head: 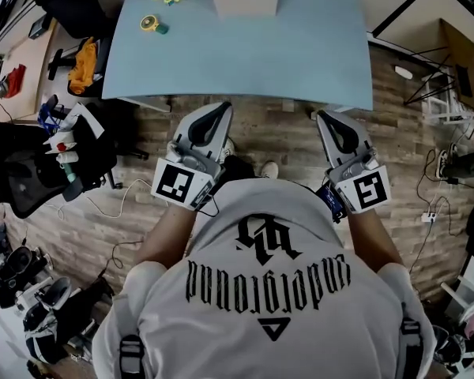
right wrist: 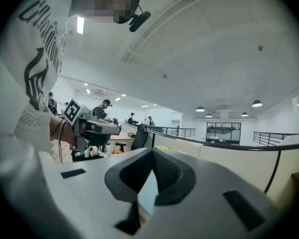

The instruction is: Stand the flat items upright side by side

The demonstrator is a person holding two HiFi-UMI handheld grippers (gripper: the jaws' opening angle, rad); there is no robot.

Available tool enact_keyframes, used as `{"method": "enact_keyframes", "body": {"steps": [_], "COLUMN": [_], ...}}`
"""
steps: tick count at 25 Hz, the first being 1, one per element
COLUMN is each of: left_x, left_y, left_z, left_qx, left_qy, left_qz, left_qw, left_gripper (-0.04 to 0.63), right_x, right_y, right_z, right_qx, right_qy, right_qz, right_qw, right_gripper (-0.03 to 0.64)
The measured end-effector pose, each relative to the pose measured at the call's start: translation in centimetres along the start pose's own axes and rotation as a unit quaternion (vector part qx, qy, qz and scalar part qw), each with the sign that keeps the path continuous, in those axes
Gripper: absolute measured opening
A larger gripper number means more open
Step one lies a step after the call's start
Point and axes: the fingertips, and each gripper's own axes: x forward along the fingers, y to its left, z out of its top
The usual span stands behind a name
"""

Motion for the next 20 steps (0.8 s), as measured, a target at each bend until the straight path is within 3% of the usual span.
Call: {"method": "enact_keyframes", "body": {"steps": [20], "left_x": [-4.0], "left_y": [0.1], "left_z": [0.1], "left_qx": [-0.009], "left_qy": [-0.01], "left_qz": [0.042], "left_qw": [0.999], "left_gripper": [0.002], "right_x": [-1.4], "right_y": [2.1], "right_z": [1.3], "right_qx": [0.002], "right_qy": [-0.024], "right_qz": [-0.002], "right_qw": [1.0], "right_gripper": [0.005]}}
